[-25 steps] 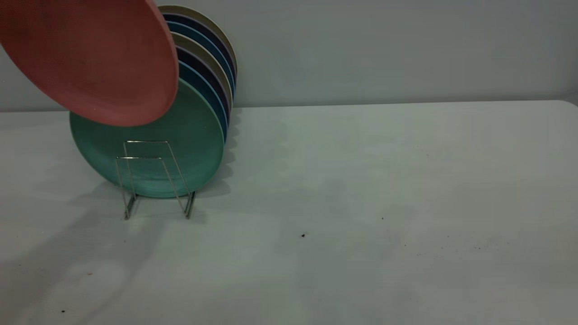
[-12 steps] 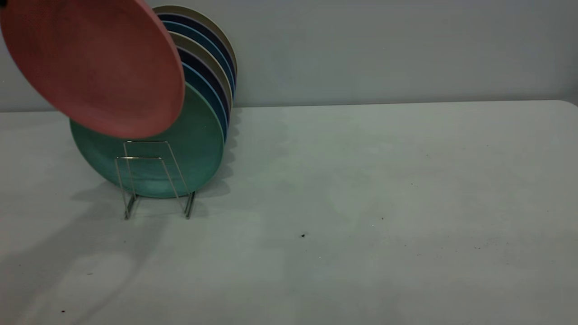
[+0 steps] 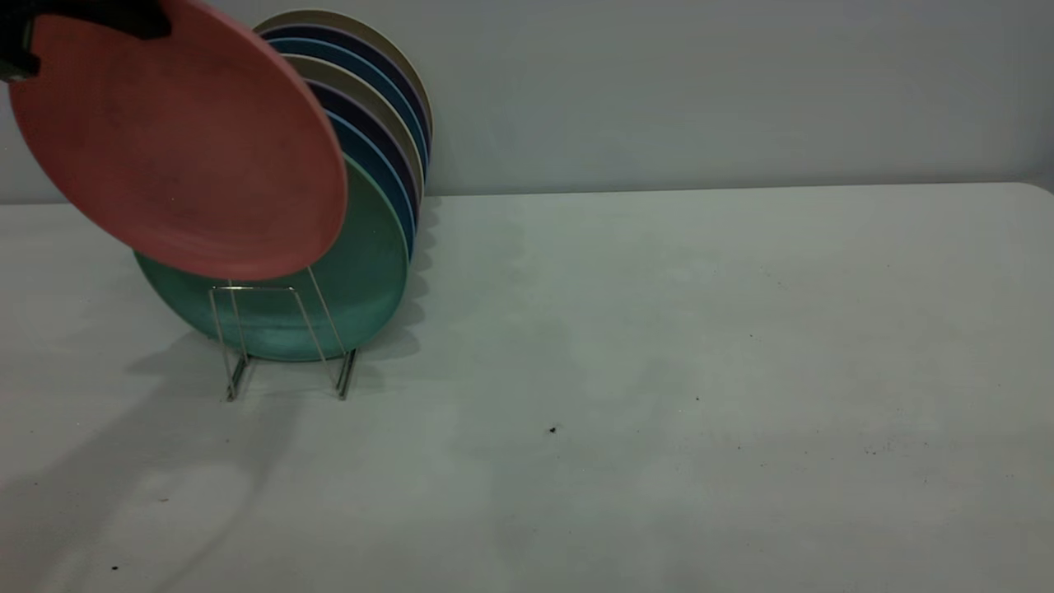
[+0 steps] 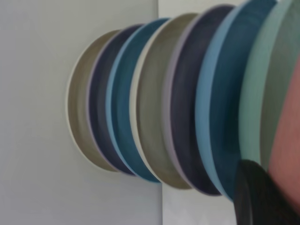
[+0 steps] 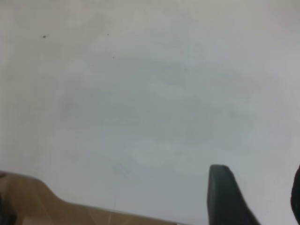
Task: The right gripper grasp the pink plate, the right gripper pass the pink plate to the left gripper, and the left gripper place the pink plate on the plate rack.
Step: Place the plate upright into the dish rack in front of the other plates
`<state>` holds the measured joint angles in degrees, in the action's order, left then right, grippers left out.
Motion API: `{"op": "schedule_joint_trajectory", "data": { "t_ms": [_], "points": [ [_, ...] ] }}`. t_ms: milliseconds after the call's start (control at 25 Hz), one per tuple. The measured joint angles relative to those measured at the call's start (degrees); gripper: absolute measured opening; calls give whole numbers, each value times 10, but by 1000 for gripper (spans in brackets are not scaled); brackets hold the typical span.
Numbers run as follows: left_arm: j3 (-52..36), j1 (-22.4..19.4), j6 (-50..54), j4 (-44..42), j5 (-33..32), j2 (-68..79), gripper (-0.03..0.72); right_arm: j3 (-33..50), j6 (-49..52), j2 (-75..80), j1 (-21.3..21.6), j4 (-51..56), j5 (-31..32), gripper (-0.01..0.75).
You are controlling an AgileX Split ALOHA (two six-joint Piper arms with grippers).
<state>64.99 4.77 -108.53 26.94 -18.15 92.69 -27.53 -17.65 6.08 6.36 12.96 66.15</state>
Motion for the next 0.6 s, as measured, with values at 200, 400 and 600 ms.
{"op": "schedule_joint_trajectory", "data": {
  "t_ms": [200,400,600],
  "points": [
    [0,0,-4,13,2,12,54,0,2,0,0,0,0,357],
    [0,0,-10,14,4,33,54,0,2,0,0,0,-1,357],
    [0,0,-13,15,10,49,54,0,3,0,0,0,-1,357]
  ]
}}
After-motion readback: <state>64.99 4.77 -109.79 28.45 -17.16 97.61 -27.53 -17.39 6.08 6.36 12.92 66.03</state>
